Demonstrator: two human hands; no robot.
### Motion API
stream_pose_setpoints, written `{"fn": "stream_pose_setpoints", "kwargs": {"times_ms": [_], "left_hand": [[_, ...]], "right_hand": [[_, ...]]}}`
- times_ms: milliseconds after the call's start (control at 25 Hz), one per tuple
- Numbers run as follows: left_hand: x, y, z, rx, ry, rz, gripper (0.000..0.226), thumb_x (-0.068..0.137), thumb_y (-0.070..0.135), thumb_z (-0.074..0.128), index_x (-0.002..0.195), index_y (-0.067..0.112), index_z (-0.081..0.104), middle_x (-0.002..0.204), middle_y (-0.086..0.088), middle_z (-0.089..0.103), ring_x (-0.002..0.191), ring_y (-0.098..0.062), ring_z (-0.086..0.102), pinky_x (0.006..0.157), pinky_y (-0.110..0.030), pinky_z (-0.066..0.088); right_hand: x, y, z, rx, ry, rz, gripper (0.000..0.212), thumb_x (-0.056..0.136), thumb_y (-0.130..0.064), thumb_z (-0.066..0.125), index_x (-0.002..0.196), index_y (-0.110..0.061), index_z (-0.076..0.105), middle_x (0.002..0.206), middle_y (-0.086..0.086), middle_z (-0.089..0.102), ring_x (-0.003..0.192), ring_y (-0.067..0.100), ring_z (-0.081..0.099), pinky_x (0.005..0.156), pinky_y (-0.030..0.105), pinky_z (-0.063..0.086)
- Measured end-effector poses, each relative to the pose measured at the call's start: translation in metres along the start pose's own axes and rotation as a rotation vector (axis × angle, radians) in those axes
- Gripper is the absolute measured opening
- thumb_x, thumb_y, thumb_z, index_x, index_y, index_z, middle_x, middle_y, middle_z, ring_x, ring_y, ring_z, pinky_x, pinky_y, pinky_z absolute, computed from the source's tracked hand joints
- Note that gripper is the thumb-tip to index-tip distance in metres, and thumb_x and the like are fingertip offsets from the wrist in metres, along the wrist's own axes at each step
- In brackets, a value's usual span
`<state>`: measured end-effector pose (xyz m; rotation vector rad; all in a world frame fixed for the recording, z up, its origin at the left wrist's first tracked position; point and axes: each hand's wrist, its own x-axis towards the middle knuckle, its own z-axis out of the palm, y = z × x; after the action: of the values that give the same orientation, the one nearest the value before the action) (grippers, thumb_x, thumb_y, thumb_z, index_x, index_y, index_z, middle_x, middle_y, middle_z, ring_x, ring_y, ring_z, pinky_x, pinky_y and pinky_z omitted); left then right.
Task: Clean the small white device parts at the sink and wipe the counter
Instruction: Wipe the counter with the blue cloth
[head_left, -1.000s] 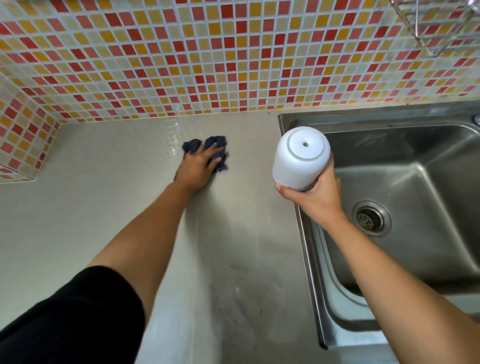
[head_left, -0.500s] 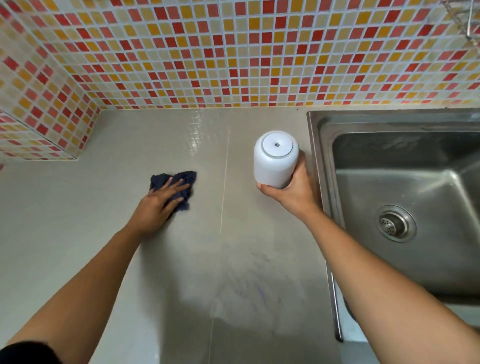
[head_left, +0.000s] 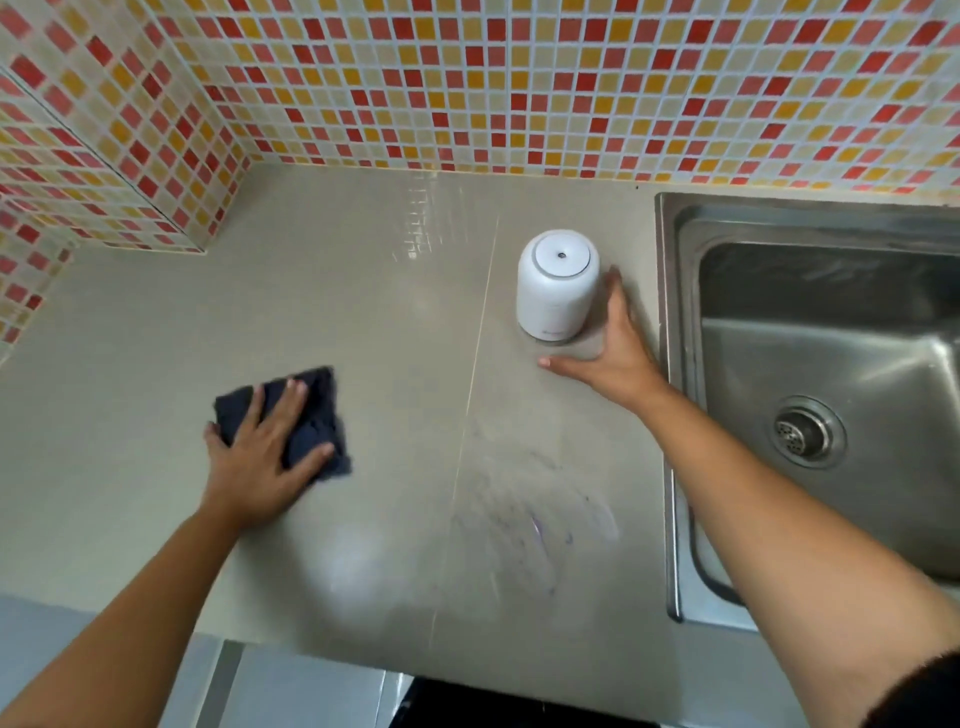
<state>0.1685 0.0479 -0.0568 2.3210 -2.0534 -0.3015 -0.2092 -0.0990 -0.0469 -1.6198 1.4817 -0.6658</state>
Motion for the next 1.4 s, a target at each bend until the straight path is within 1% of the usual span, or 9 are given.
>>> {"fn": "stream_pose_setpoints", "kwargs": {"times_ms": [160,360,520,680,880,1040,1120,1200,1400], "left_hand": [[0.034,0.040,0.004,-0.010,-0.035,-0.200,0.074,0.090,0.064,0.026,0.151,0.027,0.004,0.160,0.007,0.005,0.147,-0.021,-0.004,0.114,-0.056,0.004],[0.045,0.087,0.007,-0.082,-0.006,-0.056,0.051,0.102,0.034,0.026,0.150,0.017,0.020,0.158,-0.002,0.016,0.147,-0.022,0.006,0.116,-0.044,0.010],[0.031,0.158,0.013,-0.243,-0.037,0.145,0.045,0.103,0.028,0.027,0.146,0.014,0.031,0.155,-0.005,0.027,0.145,-0.022,0.017,0.114,-0.040,0.019],[-0.017,0.234,0.043,-0.089,-0.140,0.391,0.054,0.097,0.035,0.011,0.148,0.023,0.025,0.156,0.003,0.024,0.146,-0.019,0.011,0.115,-0.044,0.015],[-0.136,0.205,0.052,-0.004,-0.186,0.738,0.046,0.098,0.049,0.016,0.136,0.042,0.042,0.144,0.009,0.045,0.139,-0.024,0.033,0.105,-0.050,0.027],[-0.099,0.147,0.042,0.083,-0.071,0.388,0.052,0.095,0.053,0.015,0.145,0.040,0.021,0.153,0.008,0.031,0.143,-0.021,0.016,0.105,-0.057,0.030],[-0.042,0.166,0.035,-0.004,-0.042,0.098,0.053,0.096,0.048,0.015,0.148,0.039,0.010,0.159,0.009,0.011,0.147,-0.021,0.001,0.112,-0.055,0.015],[-0.017,0.211,0.035,-0.029,-0.072,0.059,0.051,0.100,0.042,0.018,0.149,0.035,0.008,0.160,0.009,0.005,0.147,-0.022,-0.004,0.114,-0.050,0.011],[-0.137,0.212,0.058,0.080,-0.125,0.723,0.051,0.099,0.046,0.009,0.145,0.036,0.027,0.153,0.009,0.029,0.144,-0.020,0.018,0.109,-0.044,0.021]], "right_hand": [[-0.091,0.027,-0.017,-0.513,0.013,-0.015,0.093,0.078,-0.075,0.022,0.148,-0.015,0.007,0.157,0.000,0.002,0.143,0.013,-0.005,0.117,0.039,0.000],[-0.182,0.053,-0.012,-0.685,-0.055,0.077,0.099,0.072,-0.081,-0.005,0.146,-0.015,-0.007,0.153,-0.004,-0.018,0.141,0.011,-0.017,0.113,0.034,-0.007],[-0.195,0.060,-0.009,-0.599,-0.045,0.066,0.096,0.072,-0.079,-0.010,0.146,-0.017,-0.010,0.152,-0.006,-0.021,0.140,0.008,-0.021,0.113,0.032,-0.011],[-0.193,0.065,-0.011,-0.385,-0.005,0.083,0.088,0.074,-0.075,-0.013,0.146,-0.025,-0.006,0.152,-0.015,-0.015,0.138,-0.001,-0.018,0.114,0.029,-0.011],[-0.193,0.065,-0.013,-0.302,-0.003,0.082,0.074,0.081,-0.060,-0.006,0.146,-0.025,-0.001,0.151,-0.017,-0.010,0.140,0.000,-0.012,0.115,0.029,-0.009],[-0.195,0.063,-0.012,-0.357,0.036,0.030,0.072,0.084,-0.054,-0.002,0.147,-0.020,0.003,0.150,-0.015,-0.008,0.139,0.000,-0.010,0.114,0.025,-0.009],[-0.194,0.062,-0.012,-0.379,0.023,0.030,0.071,0.083,-0.053,-0.002,0.146,-0.020,0.001,0.150,-0.015,-0.011,0.139,-0.001,-0.011,0.113,0.024,-0.011],[-0.193,0.064,-0.012,-0.382,0.022,0.018,0.072,0.082,-0.052,-0.002,0.147,-0.020,0.001,0.149,-0.015,-0.012,0.139,-0.001,-0.011,0.112,0.024,-0.011],[-0.193,0.066,-0.014,-0.353,0.014,0.037,0.075,0.079,-0.050,-0.005,0.147,-0.020,0.001,0.148,-0.015,-0.012,0.138,-0.002,-0.011,0.111,0.022,-0.012]]}}
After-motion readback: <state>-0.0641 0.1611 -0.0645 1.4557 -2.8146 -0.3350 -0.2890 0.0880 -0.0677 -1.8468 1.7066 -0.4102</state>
